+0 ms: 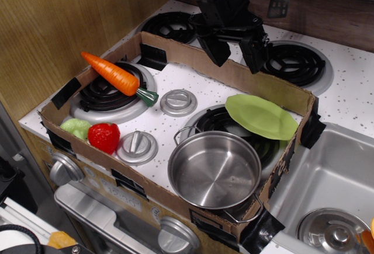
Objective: Put carrot on plate
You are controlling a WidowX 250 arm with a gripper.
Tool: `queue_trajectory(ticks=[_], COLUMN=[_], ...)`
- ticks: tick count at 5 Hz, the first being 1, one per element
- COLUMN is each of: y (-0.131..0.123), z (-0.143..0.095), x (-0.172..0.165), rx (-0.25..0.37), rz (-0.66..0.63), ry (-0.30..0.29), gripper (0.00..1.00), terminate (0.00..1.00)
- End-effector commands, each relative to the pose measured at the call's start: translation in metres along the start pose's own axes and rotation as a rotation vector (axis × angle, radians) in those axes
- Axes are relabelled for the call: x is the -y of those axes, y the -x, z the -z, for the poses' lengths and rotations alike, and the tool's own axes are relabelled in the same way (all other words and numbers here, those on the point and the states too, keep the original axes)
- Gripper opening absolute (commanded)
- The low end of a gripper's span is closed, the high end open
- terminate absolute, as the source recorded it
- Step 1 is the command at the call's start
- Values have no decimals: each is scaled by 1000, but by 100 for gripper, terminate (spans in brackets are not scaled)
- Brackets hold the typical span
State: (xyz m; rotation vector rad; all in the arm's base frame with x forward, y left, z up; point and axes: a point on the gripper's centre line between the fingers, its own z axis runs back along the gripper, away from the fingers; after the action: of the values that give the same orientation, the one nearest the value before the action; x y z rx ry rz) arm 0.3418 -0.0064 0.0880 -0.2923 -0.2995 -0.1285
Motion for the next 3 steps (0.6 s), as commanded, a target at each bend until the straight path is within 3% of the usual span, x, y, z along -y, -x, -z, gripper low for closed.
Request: queue_trajectory(ticks=[1, 3], y=[0, -7], z=[0, -31], x=[0, -39], rx=[0, 64], rz=[0, -319], ry=[0, -171], gripper=[100, 100], terminate=[0, 0])
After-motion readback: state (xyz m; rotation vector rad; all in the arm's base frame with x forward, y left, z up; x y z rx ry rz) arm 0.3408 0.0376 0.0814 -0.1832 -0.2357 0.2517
